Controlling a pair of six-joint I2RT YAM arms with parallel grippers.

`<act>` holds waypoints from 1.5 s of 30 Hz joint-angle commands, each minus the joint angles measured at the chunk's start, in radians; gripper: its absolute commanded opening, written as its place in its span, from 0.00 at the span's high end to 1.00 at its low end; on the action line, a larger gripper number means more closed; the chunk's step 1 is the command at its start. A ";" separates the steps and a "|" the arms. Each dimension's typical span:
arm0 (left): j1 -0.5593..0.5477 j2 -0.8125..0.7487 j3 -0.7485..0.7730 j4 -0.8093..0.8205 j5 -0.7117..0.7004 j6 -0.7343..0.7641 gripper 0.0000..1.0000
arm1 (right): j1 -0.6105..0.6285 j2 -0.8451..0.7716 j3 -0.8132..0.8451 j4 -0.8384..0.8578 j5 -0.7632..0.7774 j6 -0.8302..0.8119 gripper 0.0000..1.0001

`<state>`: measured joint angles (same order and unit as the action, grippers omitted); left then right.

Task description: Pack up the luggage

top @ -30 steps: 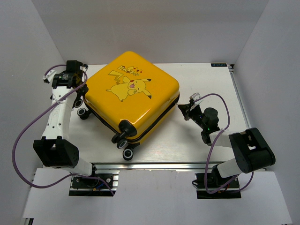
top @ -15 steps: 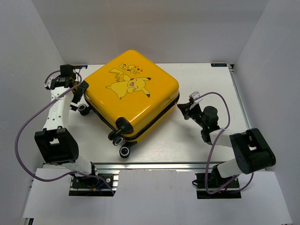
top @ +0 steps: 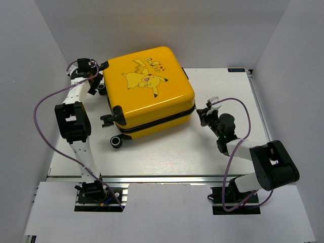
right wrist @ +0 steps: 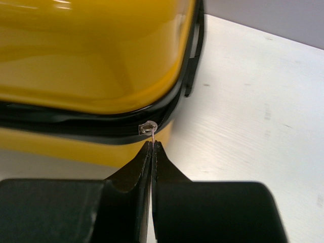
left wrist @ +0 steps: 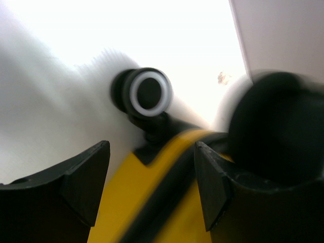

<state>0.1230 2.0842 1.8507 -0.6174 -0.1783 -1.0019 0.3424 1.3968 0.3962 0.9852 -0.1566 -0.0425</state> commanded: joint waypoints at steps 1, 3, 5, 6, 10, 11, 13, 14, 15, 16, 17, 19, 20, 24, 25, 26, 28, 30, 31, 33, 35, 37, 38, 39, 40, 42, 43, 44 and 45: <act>-0.048 0.080 0.067 0.074 0.137 0.097 0.22 | -0.036 0.031 0.073 0.036 0.365 -0.065 1.00; -0.048 0.092 0.093 0.074 0.143 0.124 0.21 | -0.046 0.069 0.101 0.047 0.385 -0.112 1.00; -0.048 0.090 0.097 0.087 0.135 0.152 0.20 | -0.056 0.100 0.156 0.050 0.358 -0.154 1.00; -0.048 0.086 0.096 0.091 0.132 0.161 0.19 | -0.065 0.132 0.176 0.055 0.329 -0.161 1.00; -0.048 0.076 0.105 0.119 0.141 0.195 0.15 | -0.080 0.218 0.276 0.066 0.182 -0.195 1.00; -0.048 0.076 0.113 0.120 0.148 0.213 0.14 | -0.085 0.234 0.315 0.064 0.128 -0.206 1.00; -0.048 0.076 0.143 0.107 0.151 0.229 0.12 | -0.086 0.278 0.351 0.063 -0.012 -0.256 1.00; -0.048 0.079 0.153 0.107 0.154 0.242 0.12 | -0.085 0.295 0.368 0.061 -0.056 -0.279 1.00; -0.048 0.077 0.160 0.107 0.157 0.247 0.11 | -0.086 0.330 0.413 0.055 -0.120 -0.296 1.00; -0.048 0.077 0.171 0.110 0.157 0.253 0.11 | -0.086 0.346 0.437 0.043 -0.150 -0.330 1.00; -0.048 0.076 0.180 0.111 0.163 0.267 0.10 | -0.088 0.366 0.463 0.018 -0.158 -0.342 1.00; -0.048 0.088 0.199 0.105 0.168 0.275 0.09 | -0.092 0.419 0.530 0.013 -0.172 -0.353 1.00; -0.048 0.092 0.205 0.110 0.169 0.282 0.08 | -0.094 0.438 0.550 0.018 -0.175 -0.353 1.00; -0.048 0.141 0.237 0.116 0.218 0.307 0.08 | -0.098 0.540 0.657 0.026 -0.214 -0.321 1.00; -0.048 0.174 0.249 0.113 0.229 0.312 0.08 | -0.100 0.557 0.703 0.026 -0.224 -0.310 1.00; -0.048 0.191 0.263 0.110 0.238 0.315 0.08 | -0.098 0.571 0.725 0.027 -0.233 -0.283 1.00; -0.057 0.233 0.291 0.119 0.270 0.318 0.08 | -0.102 0.620 0.789 0.044 -0.262 -0.258 1.00; -0.057 0.255 0.303 0.140 0.296 0.321 0.08 | -0.102 0.669 0.835 0.040 -0.311 -0.208 1.00; -0.066 0.270 0.303 0.148 0.312 0.321 0.08 | -0.103 0.683 0.857 0.035 -0.331 -0.189 1.00; -0.066 0.284 0.306 0.166 0.330 0.332 0.08 | -0.099 0.688 0.882 0.014 -0.403 -0.149 1.00; -0.077 0.296 0.308 0.177 0.361 0.354 0.07 | -0.089 0.660 0.819 0.021 -0.481 -0.137 1.00; -0.091 0.301 0.318 0.188 0.384 0.371 0.07 | -0.077 0.590 0.741 0.052 -0.517 -0.129 1.00; -0.103 0.307 0.323 0.189 0.393 0.394 0.06 | -0.066 0.527 0.651 0.053 -0.537 -0.135 1.00; -0.103 0.310 0.334 0.192 0.404 0.407 0.06 | -0.047 0.489 0.601 0.055 -0.538 -0.152 1.00; -0.120 0.312 0.335 0.197 0.427 0.422 0.06 | -0.031 0.455 0.546 0.055 -0.541 -0.160 1.00; -0.161 0.310 0.335 0.203 0.445 0.474 0.06 | -0.007 0.339 0.397 0.052 -0.531 -0.169 1.00; -0.180 0.309 0.329 0.203 0.459 0.517 0.05 | 0.035 0.303 0.347 0.052 -0.523 -0.169 1.00; -0.198 0.307 0.325 0.203 0.491 0.538 0.05 | 0.049 0.224 0.298 0.053 -0.491 -0.171 1.00; -0.238 0.301 0.315 0.203 0.502 0.554 0.05 | 0.067 0.190 0.214 0.049 -0.476 -0.172 1.00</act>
<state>0.0696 2.4187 2.1498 -0.4282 0.0895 -0.5591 0.2501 1.7027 0.7197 0.9791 -0.4263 -0.2451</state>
